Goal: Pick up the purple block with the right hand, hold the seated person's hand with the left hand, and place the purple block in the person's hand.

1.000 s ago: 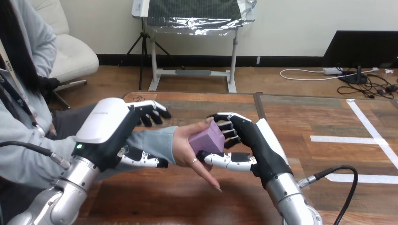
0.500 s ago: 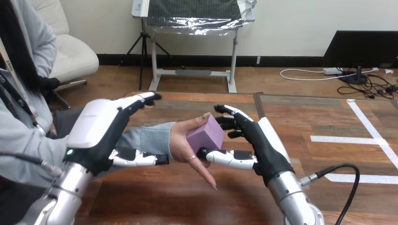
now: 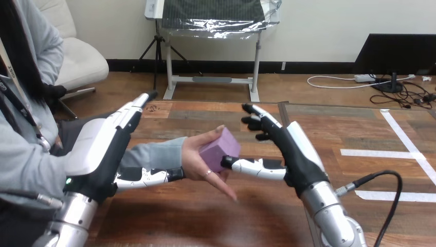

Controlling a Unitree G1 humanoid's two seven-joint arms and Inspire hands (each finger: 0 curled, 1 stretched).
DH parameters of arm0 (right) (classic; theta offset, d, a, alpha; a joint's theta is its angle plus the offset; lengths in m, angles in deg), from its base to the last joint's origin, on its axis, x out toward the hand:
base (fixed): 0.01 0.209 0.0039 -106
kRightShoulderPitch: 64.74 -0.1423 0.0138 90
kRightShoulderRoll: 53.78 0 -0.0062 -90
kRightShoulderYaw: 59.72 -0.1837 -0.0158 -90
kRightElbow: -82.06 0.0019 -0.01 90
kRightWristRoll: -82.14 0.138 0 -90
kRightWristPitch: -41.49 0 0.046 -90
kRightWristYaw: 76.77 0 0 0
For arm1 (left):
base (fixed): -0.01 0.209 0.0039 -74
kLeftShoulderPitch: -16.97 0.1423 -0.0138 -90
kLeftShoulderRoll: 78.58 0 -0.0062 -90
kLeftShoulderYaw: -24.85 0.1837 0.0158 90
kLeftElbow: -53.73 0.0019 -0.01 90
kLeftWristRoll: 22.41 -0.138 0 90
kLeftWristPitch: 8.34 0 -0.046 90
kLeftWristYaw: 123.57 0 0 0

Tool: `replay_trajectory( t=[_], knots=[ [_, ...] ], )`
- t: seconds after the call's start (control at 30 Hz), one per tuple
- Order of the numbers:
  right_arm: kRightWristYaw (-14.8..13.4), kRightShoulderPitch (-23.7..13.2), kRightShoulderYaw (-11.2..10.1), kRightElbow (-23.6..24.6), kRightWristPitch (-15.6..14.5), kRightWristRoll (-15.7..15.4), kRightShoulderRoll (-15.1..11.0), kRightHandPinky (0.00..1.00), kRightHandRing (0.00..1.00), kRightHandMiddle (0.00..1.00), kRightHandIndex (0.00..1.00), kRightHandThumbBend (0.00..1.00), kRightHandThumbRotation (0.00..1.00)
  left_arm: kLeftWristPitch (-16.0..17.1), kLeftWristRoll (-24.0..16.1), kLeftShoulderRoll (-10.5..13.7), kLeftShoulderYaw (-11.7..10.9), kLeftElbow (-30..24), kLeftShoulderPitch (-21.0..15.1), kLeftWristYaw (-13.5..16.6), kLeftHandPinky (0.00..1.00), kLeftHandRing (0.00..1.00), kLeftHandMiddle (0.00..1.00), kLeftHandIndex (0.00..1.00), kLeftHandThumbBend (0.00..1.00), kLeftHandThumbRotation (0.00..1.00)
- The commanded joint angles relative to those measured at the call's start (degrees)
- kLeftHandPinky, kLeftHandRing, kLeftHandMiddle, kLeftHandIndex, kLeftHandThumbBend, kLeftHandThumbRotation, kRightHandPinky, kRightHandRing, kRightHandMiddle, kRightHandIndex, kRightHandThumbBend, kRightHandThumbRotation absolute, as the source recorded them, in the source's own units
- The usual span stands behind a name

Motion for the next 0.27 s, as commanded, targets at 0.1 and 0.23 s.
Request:
replay_trajectory(
  t=[0.1, 0.23],
  knots=[
    [0.01, -5.68, -1.27, -1.32, 3.46, 0.96, -1.48, 0.85, 0.90, 0.89, 0.95, 1.00, 0.52, 3.84, 3.33, -2.66, -2.84, -1.25, -0.56, 2.64, 0.85, 0.94, 0.96, 0.99, 1.00, 0.58],
    [0.29, -5.93, -1.47, -2.15, 5.00, 1.54, -1.64, 0.87, 0.93, 0.90, 0.96, 1.00, 0.54, 5.57, 4.28, -3.58, -3.32, -0.99, 0.04, 3.16, 0.84, 0.95, 0.97, 1.00, 1.00, 0.61]
  ],
)
